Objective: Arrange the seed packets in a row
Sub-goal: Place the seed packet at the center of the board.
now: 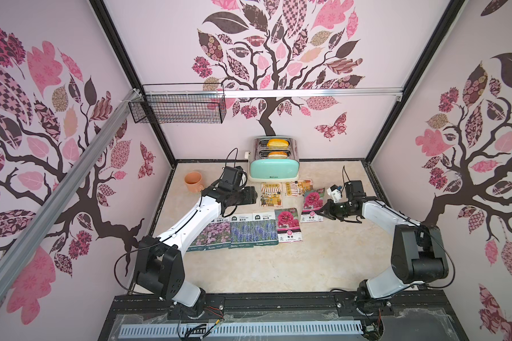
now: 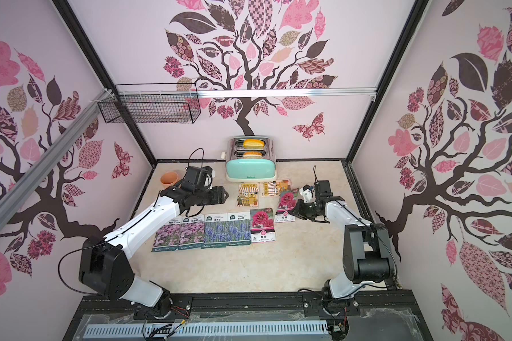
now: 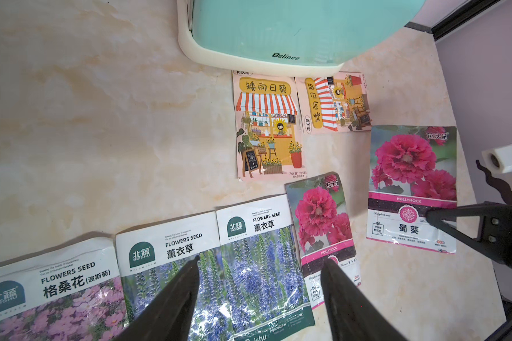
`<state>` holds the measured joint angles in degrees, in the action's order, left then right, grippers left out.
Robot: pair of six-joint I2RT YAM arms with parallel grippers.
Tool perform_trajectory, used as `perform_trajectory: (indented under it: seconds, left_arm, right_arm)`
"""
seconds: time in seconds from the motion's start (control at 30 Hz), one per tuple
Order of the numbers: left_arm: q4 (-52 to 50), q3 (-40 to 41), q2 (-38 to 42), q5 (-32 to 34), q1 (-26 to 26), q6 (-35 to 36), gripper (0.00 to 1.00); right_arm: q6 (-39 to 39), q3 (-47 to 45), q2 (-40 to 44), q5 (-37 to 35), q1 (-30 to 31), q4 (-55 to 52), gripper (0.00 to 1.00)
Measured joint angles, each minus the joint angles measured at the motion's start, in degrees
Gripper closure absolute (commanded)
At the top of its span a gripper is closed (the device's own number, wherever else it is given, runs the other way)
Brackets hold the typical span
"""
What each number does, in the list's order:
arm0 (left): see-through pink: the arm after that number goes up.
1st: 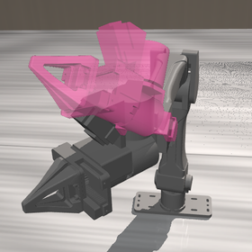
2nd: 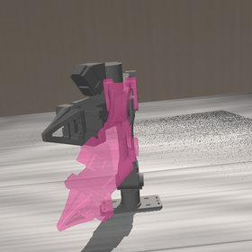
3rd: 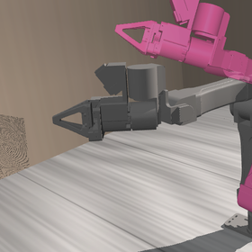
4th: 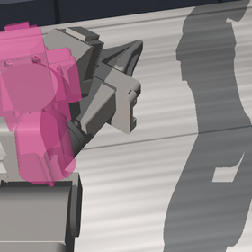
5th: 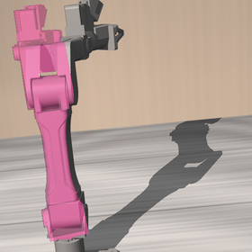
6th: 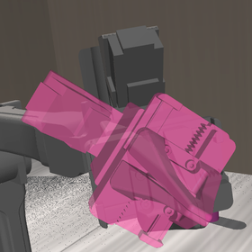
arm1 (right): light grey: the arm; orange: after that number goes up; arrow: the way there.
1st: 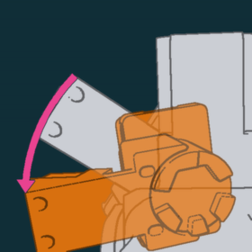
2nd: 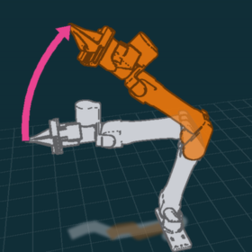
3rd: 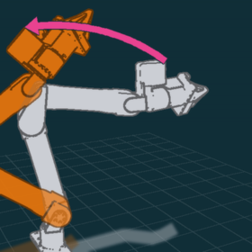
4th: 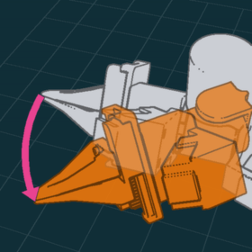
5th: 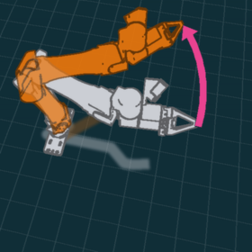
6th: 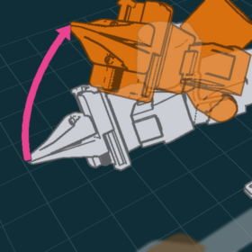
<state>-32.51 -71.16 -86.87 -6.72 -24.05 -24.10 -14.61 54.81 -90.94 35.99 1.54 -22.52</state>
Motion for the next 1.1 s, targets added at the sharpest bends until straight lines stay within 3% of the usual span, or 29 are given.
perform_trajectory:
  seconds: [0.47, 0.9, 1.1]
  left_arm:
    - [0.4, 3.0, 1.7, -0.1, 0.0, 0.9, 0.33]
    - [3.3, 6.6, 5.5, -0.7, 0.0, 0.9, 0.33]
    - [4.4, 8.4, 5.6, -1.7, 0.0, 0.1, 0.34]
  right_arm:
    - [1.2, 0.0, -4.5, -5.4, -0.2, -3.6, 1.00]
    - [2.0, 4.3, -9.2, -21.8, 1.5, -13.4, 1.00]
    - [3.3, 5.5, -10.3, -25.0, 2.9, -16.2, 1.00]
